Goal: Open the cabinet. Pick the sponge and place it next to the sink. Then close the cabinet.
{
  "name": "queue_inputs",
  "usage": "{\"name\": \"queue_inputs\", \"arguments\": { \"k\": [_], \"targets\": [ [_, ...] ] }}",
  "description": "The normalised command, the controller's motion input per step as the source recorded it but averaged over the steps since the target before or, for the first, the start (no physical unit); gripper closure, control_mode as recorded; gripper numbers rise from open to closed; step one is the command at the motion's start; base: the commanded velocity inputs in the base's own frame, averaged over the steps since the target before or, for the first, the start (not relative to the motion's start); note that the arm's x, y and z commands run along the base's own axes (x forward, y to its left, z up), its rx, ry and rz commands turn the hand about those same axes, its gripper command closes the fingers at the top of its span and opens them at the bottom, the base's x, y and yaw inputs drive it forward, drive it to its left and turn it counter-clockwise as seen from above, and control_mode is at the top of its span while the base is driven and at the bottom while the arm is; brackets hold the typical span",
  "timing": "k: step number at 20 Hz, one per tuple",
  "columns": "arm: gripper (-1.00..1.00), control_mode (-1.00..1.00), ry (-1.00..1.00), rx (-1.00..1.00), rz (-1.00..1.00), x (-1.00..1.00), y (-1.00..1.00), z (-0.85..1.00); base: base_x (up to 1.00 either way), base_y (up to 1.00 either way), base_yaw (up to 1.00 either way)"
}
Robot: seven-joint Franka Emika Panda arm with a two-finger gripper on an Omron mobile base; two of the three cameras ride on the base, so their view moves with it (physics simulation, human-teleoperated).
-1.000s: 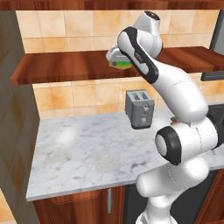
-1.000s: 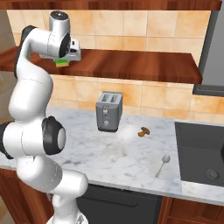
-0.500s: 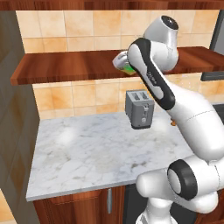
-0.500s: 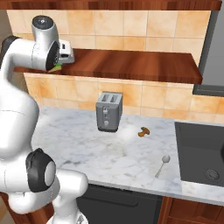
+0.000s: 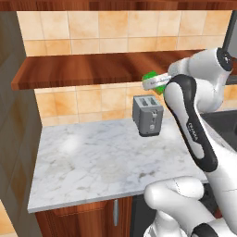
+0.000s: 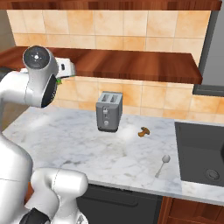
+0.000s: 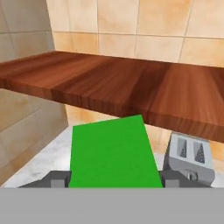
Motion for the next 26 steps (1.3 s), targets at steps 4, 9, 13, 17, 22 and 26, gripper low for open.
{"name": "queue_inputs", "arguments": {
  "k": [4,9,13,17,22,26],
  "targets": [
    [1.0,-1.0,-0.14,0.06,0.0,-0.88,-0.58,-0.08,0.0,0.0,0.0],
    [1.0,-1.0,-0.06,0.02,0.0,-0.65,-0.67,-0.15,0.0,0.0,0.0],
    [1.0,-1.0,0.0,0.0,0.0,-0.35,-0.65,-0.27,0.0,0.0,0.0],
    [1.0,-1.0,0.04,0.0,-0.03,-0.1,-0.7,-0.28,0.0,0.0,0.0],
    [1.0,-1.0,0.11,0.0,-0.03,-0.01,-0.67,-0.26,0.0,0.0,0.0],
    [1.0,-1.0,0.1,0.0,-0.02,0.0,-0.66,-0.26,0.0,0.0,0.0]
  ]
}}
